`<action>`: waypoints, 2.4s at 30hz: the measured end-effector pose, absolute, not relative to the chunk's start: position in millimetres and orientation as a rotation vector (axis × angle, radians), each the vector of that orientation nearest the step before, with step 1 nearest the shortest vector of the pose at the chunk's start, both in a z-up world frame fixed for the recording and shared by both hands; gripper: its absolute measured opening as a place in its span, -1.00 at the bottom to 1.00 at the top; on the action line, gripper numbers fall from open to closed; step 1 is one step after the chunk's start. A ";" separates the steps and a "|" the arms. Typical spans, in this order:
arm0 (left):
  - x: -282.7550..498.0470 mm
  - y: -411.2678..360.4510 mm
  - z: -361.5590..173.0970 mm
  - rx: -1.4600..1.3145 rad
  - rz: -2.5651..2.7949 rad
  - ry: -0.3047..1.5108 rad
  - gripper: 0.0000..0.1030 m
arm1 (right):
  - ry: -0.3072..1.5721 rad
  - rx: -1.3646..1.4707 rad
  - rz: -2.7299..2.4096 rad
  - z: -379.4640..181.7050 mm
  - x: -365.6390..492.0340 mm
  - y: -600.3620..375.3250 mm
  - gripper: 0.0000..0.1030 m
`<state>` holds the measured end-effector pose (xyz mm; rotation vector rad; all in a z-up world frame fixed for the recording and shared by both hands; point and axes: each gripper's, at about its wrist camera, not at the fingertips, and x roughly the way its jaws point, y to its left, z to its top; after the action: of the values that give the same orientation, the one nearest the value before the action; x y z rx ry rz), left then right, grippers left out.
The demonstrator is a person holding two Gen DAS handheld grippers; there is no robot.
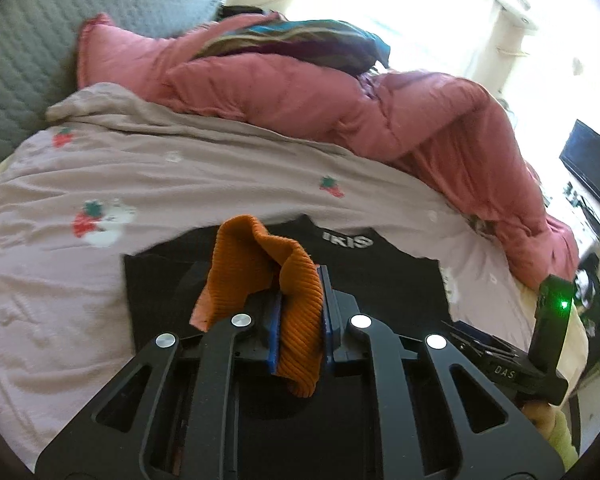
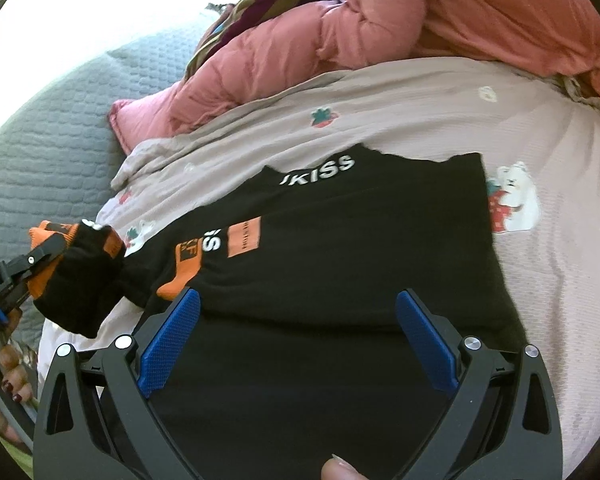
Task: Fold small clothes
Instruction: 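Carry the cuff with the left gripper across the shirt body, then lay the cuff on the shirt and open the left gripper, then grasp the folded orange cuff with the right gripper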
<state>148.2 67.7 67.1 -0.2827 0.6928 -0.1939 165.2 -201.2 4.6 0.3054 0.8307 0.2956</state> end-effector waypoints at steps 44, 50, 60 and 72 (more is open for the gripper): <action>167.0 85.0 19.1 -0.225 -0.103 0.710 0.11 | 1.023 0.300 0.329 -34.5 144.6 -185.5 0.89; 162.1 120.2 6.0 -0.236 -0.019 0.701 0.11 | 1.029 0.312 0.319 -43.0 151.5 -171.9 0.25; 157.7 149.0 4.7 -0.316 -0.001 0.676 0.11 | 0.859 0.145 0.350 1.7 154.6 -159.0 -0.84; 157.9 140.2 -0.2 -0.286 -0.009 0.689 0.11 | 0.704 0.056 0.193 43.6 190.0 -211.5 -0.84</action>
<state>157.9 140.2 -0.2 -0.2862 0.6887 -0.0089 190.0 -211.5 43.6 0.0562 0.7043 0.1931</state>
